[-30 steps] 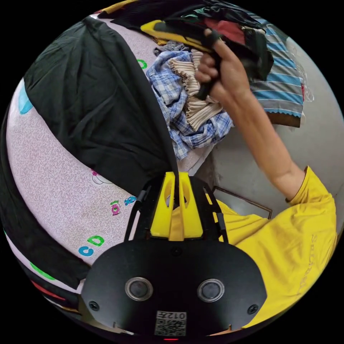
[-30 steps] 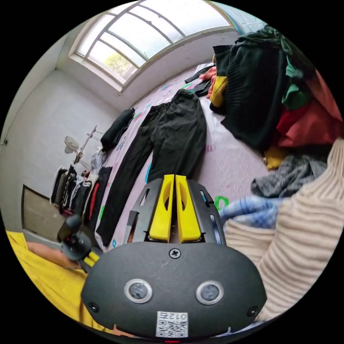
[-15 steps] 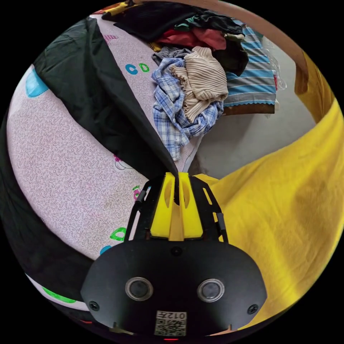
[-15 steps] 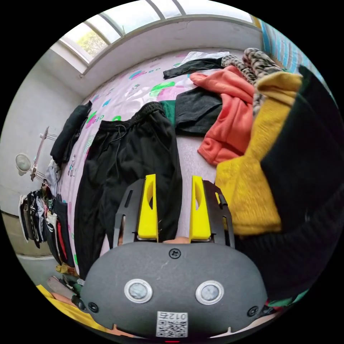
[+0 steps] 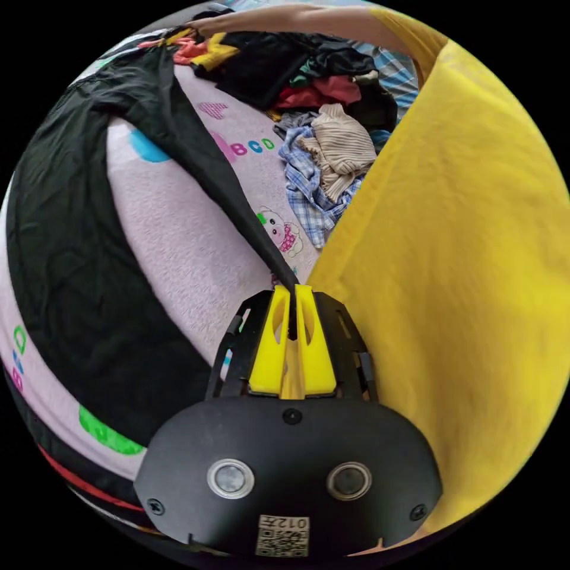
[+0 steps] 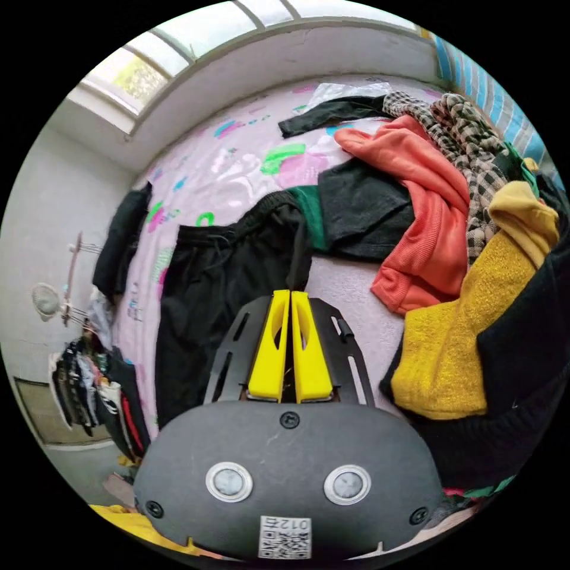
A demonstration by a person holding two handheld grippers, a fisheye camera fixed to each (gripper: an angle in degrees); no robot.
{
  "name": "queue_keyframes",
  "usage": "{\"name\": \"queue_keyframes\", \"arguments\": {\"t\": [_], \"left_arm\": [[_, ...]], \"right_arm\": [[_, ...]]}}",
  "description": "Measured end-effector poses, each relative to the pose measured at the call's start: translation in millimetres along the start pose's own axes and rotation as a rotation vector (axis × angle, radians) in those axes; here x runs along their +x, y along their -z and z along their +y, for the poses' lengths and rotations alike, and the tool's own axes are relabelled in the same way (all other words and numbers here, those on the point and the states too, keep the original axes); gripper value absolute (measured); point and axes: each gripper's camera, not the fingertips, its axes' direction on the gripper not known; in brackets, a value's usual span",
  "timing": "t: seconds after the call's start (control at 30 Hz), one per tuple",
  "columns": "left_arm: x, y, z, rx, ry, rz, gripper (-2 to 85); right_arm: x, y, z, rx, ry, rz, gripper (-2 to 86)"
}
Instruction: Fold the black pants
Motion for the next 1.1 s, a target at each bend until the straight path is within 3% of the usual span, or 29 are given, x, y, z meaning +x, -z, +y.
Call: {"name": "queue_keyframes", "arguments": {"t": [0.07, 0.3, 0.57, 0.67, 0.73, 0.87, 1.0, 1.1], "left_arm": [[-8.6, 29.1, 34.6, 0.051, 0.037, 0.006, 1.0], [-44.6, 114.5, 188.8, 0.321, 0.231, 0.095, 0.7], [-166.1, 76.6, 348.3, 0.507, 0.589, 0.368, 0.7], [-215.2, 52.2, 380.3, 0.414, 0.743, 0.337, 0.6], [-227.2, 55.4, 383.7, 0.356, 0.715, 0.226, 0.6], [-231.1, 59.9, 380.8, 0.291, 0.639, 0.18, 0.6], [-223.2, 76.2, 384.2, 0.349, 0.529, 0.255, 0.8], [-216.5, 90.4, 389.5, 0.398, 0.489, 0.285, 0.9]], "right_arm": [[-21.8, 14.7, -8.0, 0.019, -0.034, -0.115, 0.6], [-155.7, 2.9, -31.0, 0.003, 0.075, -0.166, 0.8], [-312.8, -166.6, -9.1, -0.162, 0.282, 0.056, 1.3], [-324.4, -182.7, 18.8, -0.134, 0.317, -0.033, 1.3], [-320.7, -178.4, 39.1, -0.133, 0.352, -0.099, 1.2], [-294.9, -151.1, 121.7, -0.206, 0.475, -0.31, 1.1], [-257.5, -134.9, 235.6, -0.347, 0.539, -0.529, 1.4], [-210.8, -139.6, 333.3, -0.433, 0.403, -0.679, 2.2]]}}
